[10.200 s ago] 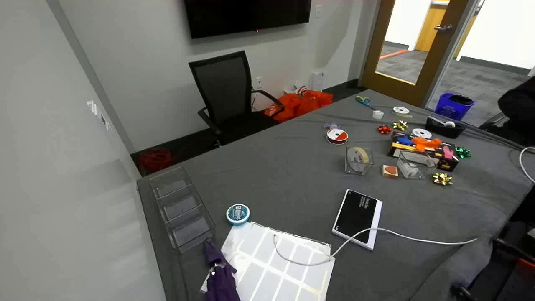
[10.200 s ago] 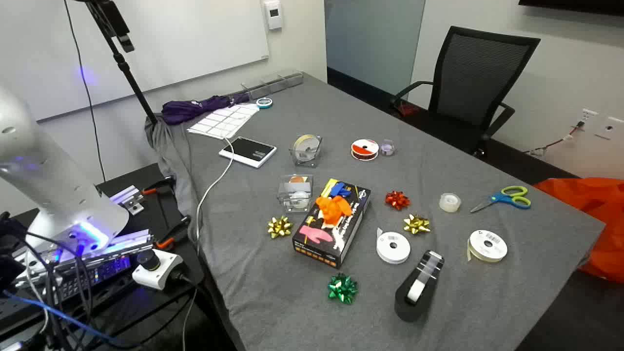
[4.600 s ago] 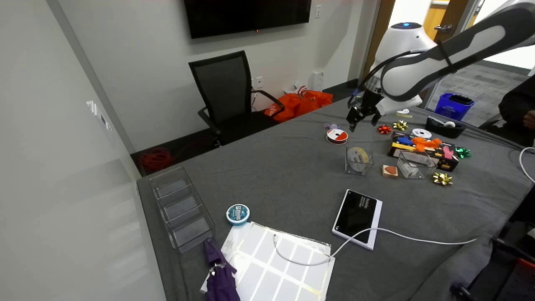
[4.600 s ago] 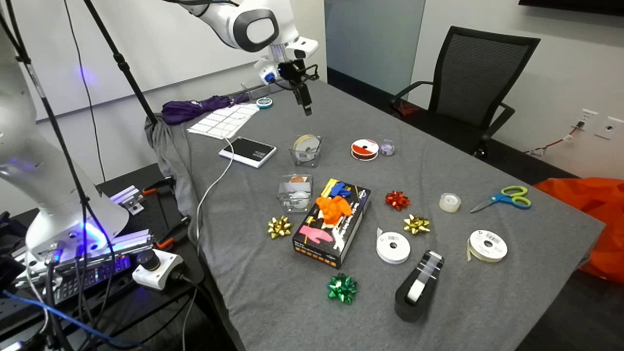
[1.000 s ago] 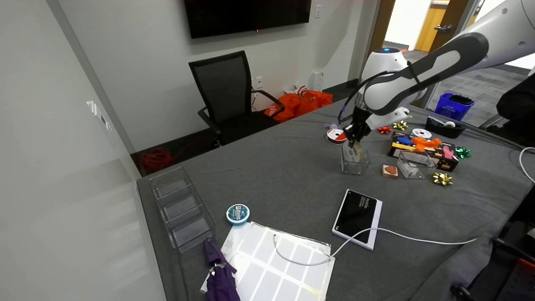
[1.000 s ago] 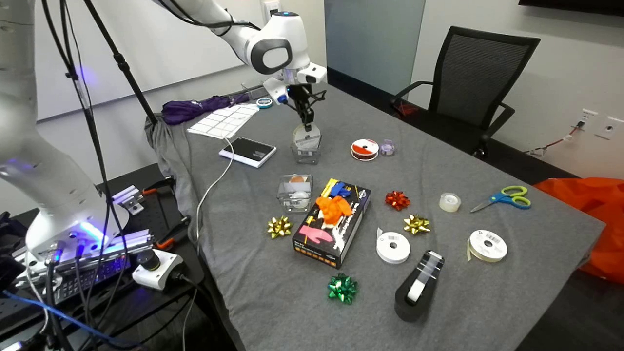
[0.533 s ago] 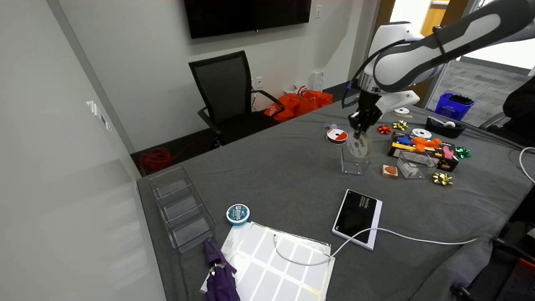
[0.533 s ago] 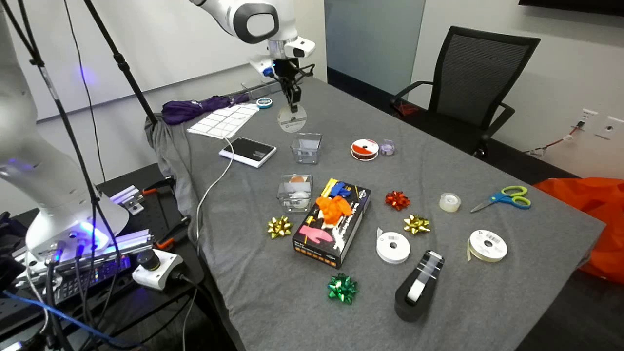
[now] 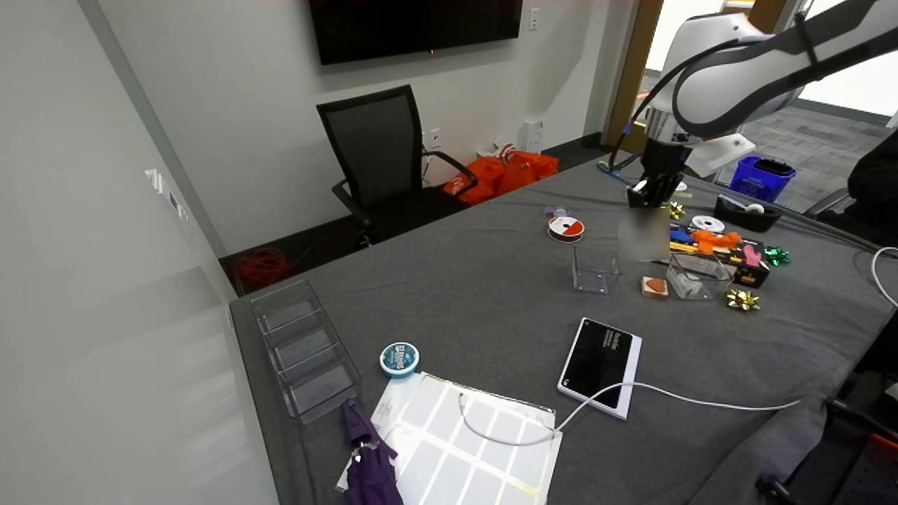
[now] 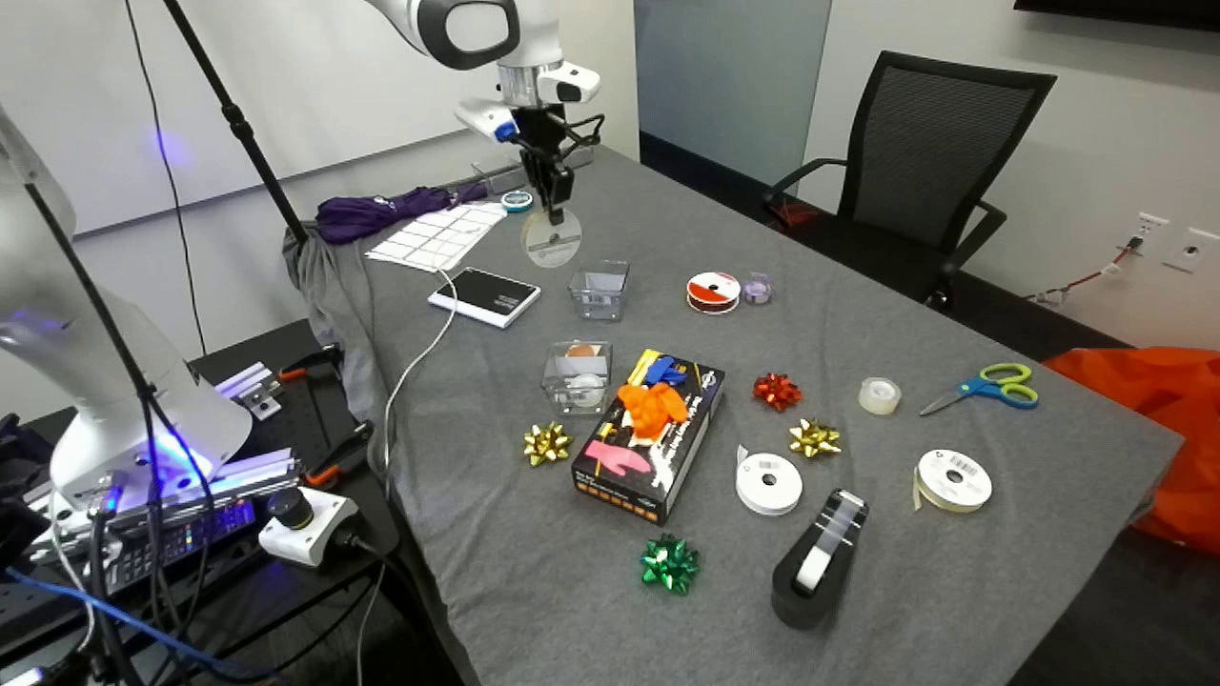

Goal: Remove the ribbon roll from the tray

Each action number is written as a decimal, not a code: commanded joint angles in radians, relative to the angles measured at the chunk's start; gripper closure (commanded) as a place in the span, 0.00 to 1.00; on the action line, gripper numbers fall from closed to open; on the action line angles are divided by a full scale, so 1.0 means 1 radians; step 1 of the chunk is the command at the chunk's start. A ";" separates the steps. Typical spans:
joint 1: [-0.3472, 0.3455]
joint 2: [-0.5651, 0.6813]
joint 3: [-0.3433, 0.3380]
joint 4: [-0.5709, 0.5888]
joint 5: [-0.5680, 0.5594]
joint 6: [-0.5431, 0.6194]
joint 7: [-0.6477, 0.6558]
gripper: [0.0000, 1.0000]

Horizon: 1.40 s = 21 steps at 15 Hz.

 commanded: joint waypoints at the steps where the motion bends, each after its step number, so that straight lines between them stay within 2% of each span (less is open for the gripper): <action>1: -0.029 -0.055 -0.014 -0.106 -0.053 0.021 -0.094 0.94; 4: -0.045 -0.049 -0.025 -0.164 -0.087 0.050 -0.151 0.94; 8: -0.063 -0.044 -0.019 -0.236 -0.060 0.080 -0.237 0.94; 16: -0.083 -0.018 -0.030 -0.316 -0.089 0.165 -0.316 0.94; 17: -0.082 -0.015 -0.031 -0.323 -0.094 0.182 -0.313 0.53; 18: -0.083 -0.013 -0.030 -0.329 -0.095 0.196 -0.311 0.52; 21: -0.077 -0.013 -0.028 -0.336 -0.103 0.215 -0.295 0.31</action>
